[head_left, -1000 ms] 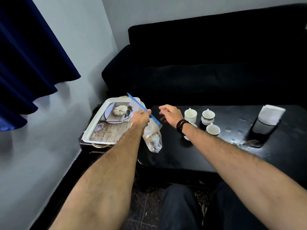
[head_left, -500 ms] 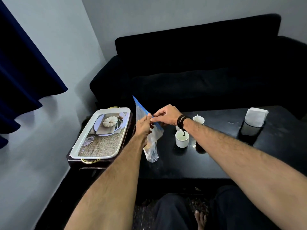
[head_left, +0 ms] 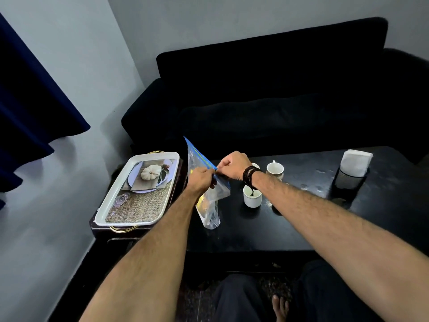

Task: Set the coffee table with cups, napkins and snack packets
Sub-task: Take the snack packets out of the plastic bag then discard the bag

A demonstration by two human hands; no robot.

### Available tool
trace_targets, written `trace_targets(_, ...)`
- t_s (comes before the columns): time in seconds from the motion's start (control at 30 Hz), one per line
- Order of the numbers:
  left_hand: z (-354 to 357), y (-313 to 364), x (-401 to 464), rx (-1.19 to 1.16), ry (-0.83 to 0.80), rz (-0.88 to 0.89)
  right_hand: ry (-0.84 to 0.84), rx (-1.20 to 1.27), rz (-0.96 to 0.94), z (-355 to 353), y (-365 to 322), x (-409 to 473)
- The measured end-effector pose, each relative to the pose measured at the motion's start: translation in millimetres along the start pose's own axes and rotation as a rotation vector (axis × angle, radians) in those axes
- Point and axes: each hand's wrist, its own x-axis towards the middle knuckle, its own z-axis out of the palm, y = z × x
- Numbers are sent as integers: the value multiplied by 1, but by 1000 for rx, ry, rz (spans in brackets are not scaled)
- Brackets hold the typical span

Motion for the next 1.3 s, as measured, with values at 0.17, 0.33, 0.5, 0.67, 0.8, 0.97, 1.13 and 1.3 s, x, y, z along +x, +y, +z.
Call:
trace_targets(0.17, 1, -5, -2, 163, 67, 51, 105, -83, 39, 9, -5, -6)
trace_targets(0.33, -6, -5, -3, 247, 107, 61, 148, -107, 75, 18, -17, -5)
trace_targets(0.5, -10, -4, 2, 215, 125, 26, 200, -163, 97, 26, -33, -7)
trace_targets(0.67, -16, -10, 1, 215, 83, 10, 60, -124, 72, 19, -29, -7)
trace_targets(0.8, -18, -15, -6, 52, -62, 45, -133, -17, 28, 8, -23, -7)
trace_targets(0.97, -10, -8, -12, 154, 8, 57, -16, -158, -37, 12, -22, -4)
trace_targets(1.13, -19, -14, -15, 281, 135, 9, 166, -360, 91, -4, -13, -6)
trace_targets(1.3, -39, -22, -18, 336, 85, -29, 129, -259, 117, -9, -7, -2)
